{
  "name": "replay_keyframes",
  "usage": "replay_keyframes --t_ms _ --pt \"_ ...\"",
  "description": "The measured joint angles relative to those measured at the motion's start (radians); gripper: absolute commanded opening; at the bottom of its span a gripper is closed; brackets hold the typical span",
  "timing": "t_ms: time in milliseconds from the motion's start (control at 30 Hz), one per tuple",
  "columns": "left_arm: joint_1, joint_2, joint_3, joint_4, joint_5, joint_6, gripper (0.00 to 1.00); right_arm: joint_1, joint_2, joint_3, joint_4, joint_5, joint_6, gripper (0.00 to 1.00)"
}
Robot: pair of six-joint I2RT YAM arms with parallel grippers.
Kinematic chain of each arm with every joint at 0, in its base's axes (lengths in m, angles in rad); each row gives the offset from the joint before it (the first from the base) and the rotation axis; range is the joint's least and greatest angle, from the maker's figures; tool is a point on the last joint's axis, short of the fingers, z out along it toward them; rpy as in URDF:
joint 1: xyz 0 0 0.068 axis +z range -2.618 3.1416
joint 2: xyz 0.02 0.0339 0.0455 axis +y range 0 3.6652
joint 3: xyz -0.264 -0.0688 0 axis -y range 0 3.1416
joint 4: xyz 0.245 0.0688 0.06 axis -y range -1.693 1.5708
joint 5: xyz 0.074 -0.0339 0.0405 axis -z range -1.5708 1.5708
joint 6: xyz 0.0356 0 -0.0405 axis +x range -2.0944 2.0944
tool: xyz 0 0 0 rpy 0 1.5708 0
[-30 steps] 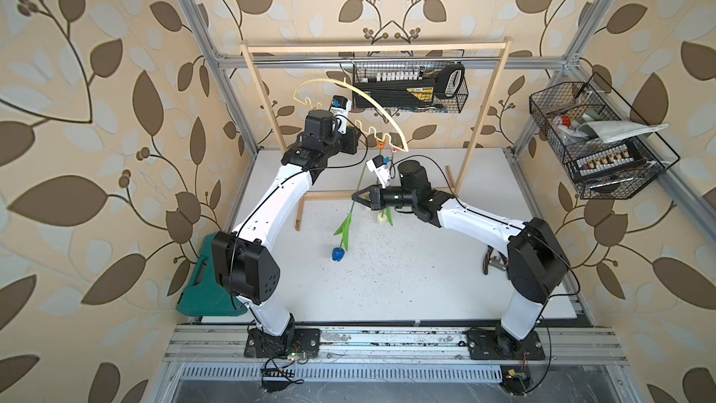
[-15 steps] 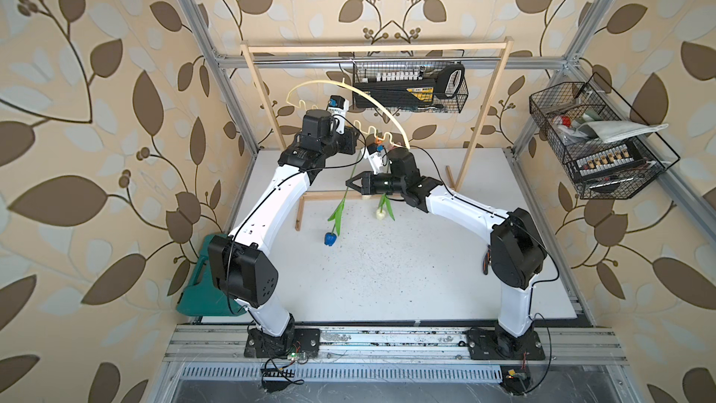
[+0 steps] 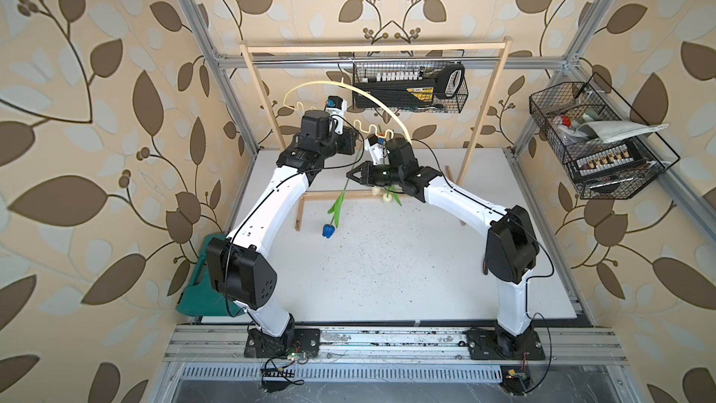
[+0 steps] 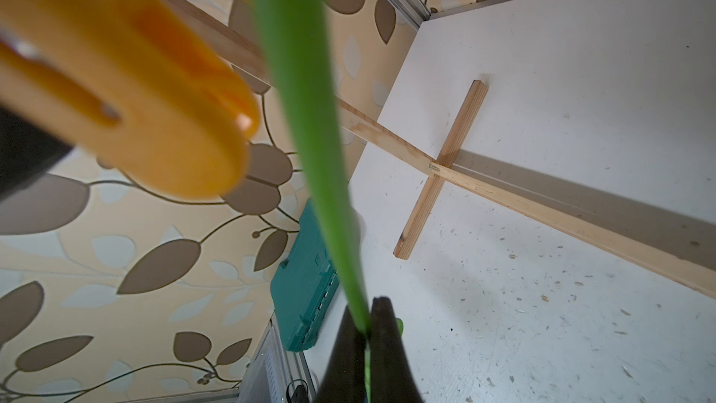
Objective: Dry the flowers on a clothes hanger
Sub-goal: Clamp the flower onto the hanger.
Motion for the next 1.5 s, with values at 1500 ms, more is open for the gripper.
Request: replay_keyframes --t_ms 1500 --pt "0.0 -0.039 -0.062 0.058 -0.01 -0.052 0.41 0.006 0.039 0.049 0.128 -0.111 0.106 0.0"
